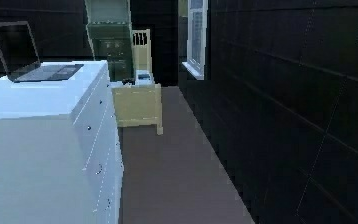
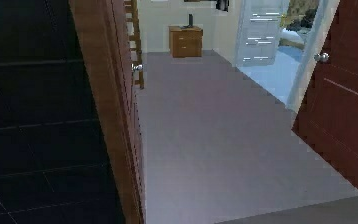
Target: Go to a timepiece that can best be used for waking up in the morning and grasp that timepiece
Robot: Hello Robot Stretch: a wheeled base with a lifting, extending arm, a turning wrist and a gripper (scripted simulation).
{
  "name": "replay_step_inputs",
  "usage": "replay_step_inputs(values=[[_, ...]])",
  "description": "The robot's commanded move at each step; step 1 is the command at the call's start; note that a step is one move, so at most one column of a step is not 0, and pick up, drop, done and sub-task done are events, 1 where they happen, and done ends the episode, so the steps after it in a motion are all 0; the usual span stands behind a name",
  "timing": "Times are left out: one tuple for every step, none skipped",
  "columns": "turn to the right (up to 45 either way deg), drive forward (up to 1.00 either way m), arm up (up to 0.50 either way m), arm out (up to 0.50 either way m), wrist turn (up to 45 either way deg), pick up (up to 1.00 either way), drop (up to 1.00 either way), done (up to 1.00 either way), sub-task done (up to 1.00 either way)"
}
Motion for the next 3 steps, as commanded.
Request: replay_step_inputs(values=[[6.0, 0.0, 0.0, 0.0, 0.0, 0.0, 0.0, 0.0, 0.0], [0.0, 0.9, 0.0, 0.0, 0.0, 0.0, 0.0, 0.0, 0.0], [-12.0, 0.0, 0.0, 0.0, 0.0, 0.0, 0.0, 0.0, 0.0]])
